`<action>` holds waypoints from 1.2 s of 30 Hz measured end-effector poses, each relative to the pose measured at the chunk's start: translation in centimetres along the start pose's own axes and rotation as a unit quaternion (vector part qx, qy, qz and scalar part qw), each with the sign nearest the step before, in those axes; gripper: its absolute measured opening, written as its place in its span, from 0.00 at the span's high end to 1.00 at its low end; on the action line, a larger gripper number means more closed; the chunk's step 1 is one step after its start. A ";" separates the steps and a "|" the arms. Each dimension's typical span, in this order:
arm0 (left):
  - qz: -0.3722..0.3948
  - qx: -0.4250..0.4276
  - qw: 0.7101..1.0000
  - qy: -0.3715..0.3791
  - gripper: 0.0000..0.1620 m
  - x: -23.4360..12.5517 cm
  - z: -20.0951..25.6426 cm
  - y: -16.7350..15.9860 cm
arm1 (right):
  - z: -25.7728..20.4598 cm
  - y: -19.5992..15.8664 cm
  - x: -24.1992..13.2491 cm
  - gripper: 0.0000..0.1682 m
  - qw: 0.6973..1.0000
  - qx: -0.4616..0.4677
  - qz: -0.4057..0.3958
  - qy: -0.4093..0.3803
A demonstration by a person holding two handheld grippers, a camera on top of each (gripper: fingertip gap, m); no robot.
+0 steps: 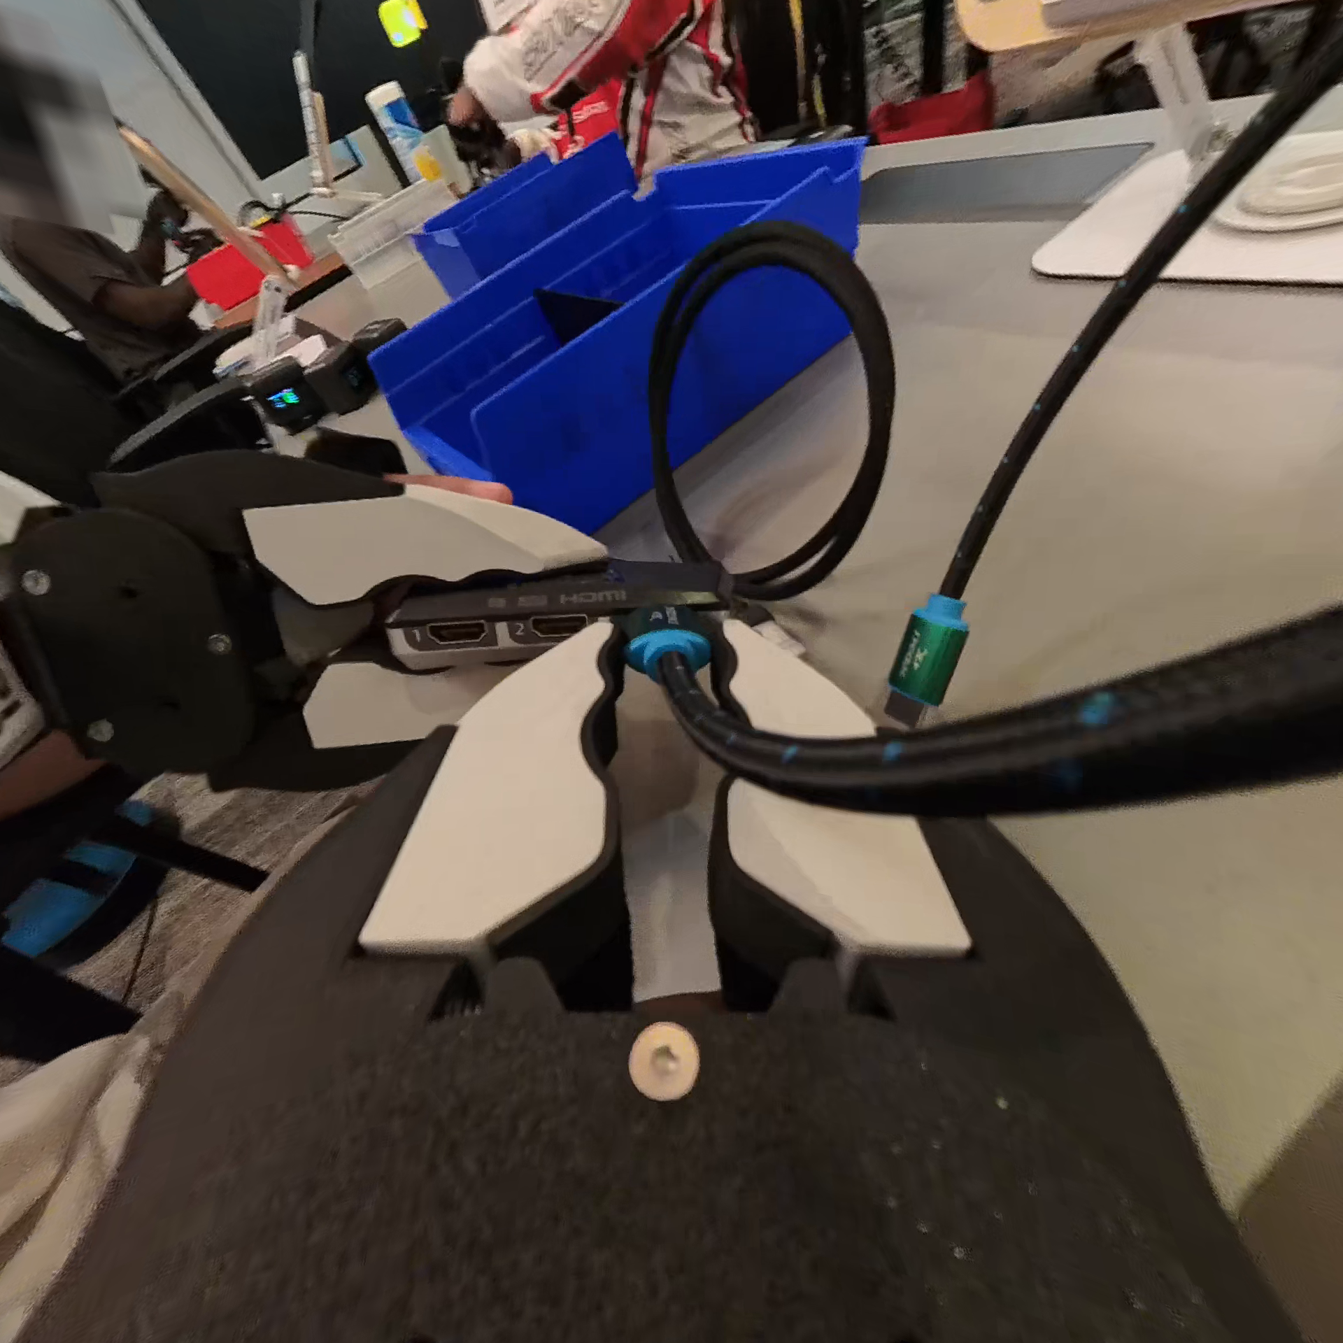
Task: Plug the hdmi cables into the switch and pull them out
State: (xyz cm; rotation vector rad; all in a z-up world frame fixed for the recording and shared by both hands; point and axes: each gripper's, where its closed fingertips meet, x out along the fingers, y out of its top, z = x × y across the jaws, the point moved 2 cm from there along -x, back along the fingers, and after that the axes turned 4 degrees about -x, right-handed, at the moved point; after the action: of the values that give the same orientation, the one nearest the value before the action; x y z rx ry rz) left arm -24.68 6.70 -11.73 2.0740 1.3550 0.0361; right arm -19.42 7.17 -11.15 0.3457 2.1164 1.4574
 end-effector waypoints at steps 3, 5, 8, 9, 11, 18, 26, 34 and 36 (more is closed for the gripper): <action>-0.012 0.007 1.000 0.008 0.86 0.4 0.0 0.1 | 0.4 -0.1 -0.1 0.86 0.999 -0.009 0.004 -0.040; -0.014 0.000 1.000 0.006 0.86 0.6 0.0 0.0 | 0.6 -0.1 -0.1 0.87 0.999 -0.015 -0.002 -0.049; -0.017 -0.006 1.000 0.007 0.86 0.8 -0.1 0.1 | 0.7 0.0 -0.3 0.87 0.999 -0.010 0.001 -0.053; -0.016 -0.007 1.000 0.008 0.86 0.8 -0.2 0.2 | 0.7 0.1 -0.4 0.88 0.999 -0.003 0.001 -0.051; -0.013 -0.013 1.000 0.006 0.86 1.0 -0.2 0.4 | 0.8 0.1 -0.7 0.88 0.999 0.014 0.005 -0.045; -0.038 0.017 0.999 0.024 0.86 1.8 0.2 0.5 | 1.2 0.0 -0.7 0.88 0.998 0.023 0.013 -0.065; -0.021 0.008 1.000 0.021 0.85 2.0 -0.2 0.7 | 1.2 0.2 -1.5 0.88 0.997 -0.009 0.003 -0.072; -0.052 0.013 0.998 0.023 0.87 2.5 0.4 0.4 | 1.7 0.1 -0.8 0.88 0.997 0.036 0.010 -0.074; -0.044 0.005 0.999 0.018 0.86 2.7 0.0 -0.1 | 1.5 0.0 -0.9 0.88 0.996 0.007 0.000 -0.085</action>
State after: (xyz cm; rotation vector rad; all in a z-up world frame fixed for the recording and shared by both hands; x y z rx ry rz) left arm -23.47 8.94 -12.61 2.0282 1.4697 0.0287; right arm -17.86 7.87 -11.24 0.4599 1.9907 1.3635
